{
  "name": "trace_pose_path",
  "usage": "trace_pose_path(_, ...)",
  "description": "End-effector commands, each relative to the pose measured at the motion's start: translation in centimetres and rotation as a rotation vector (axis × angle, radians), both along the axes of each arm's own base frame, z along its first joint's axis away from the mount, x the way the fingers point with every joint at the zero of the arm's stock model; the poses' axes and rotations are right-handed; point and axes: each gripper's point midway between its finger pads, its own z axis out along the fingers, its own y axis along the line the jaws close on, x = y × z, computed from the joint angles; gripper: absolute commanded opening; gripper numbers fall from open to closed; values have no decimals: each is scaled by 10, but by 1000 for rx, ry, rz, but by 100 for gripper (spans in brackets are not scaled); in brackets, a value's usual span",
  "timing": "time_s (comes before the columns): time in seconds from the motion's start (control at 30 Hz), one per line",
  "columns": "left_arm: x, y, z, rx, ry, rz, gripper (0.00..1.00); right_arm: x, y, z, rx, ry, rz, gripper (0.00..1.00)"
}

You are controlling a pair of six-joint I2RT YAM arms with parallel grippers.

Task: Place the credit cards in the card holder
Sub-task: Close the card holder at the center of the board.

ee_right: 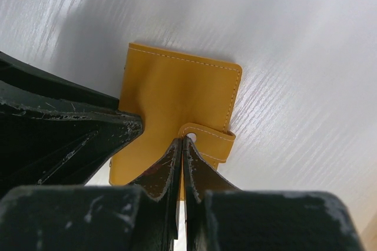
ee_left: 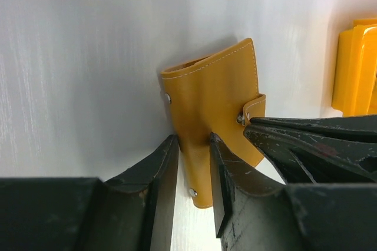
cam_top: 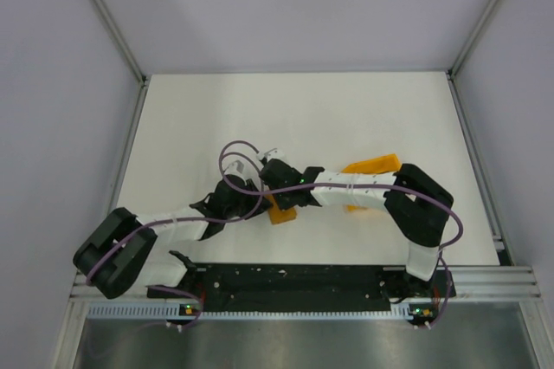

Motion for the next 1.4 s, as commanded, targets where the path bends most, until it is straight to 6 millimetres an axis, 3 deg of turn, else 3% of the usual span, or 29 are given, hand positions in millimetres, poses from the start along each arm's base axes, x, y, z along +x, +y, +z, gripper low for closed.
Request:
trace_pose_path(0.0, -2, -3, -6, 22, 18, -38, 31, 5, 17, 6, 51, 1, 19, 0)
trace_pose_path(0.23, -2, -2, -8, 26, 23, -36, 29, 5, 5, -14, -3, 24, -32, 0)
trace_pose_path(0.4, -3, -1, -9, 35, 26, -33, 29, 11, -7, -13, -8, 21, -56, 0)
trace_pose_path(0.53, -3, -1, -9, 34, 23, -33, 29, 4, 3, -4, 71, 44, 18, 0)
trace_pose_path(0.63, -3, 0, -9, 34, 24, -31, 29, 0, 14, 13, 160, 37, 58, 18)
trace_pose_path(0.7, -3, 0, -8, 34, 21, -29, 29, -1, 18, 27, 209, 18, 63, 25)
trace_pose_path(0.87, -2, 0, -7, 34, 19, -29, 29, 0, 21, 50, 276, -17, 71, 27)
trace_pose_path(1.03, -2, 0, -7, 35, 18, -29, 29, 1, 16, 60, 363, -11, 32, 25)
trace_pose_path(1.13, -1, -1, -5, 30, 14, -31, 29, 9, 5, 58, 417, 20, -55, 12)
trace_pose_path(1.23, -2, -1, -5, 30, 16, -34, 29, 7, 6, 54, 605, 146, -81, 0)
trace_pose_path(1.37, -1, -1, -6, 37, 14, -32, 29, 4, 9, 58, 824, 266, -99, 0)
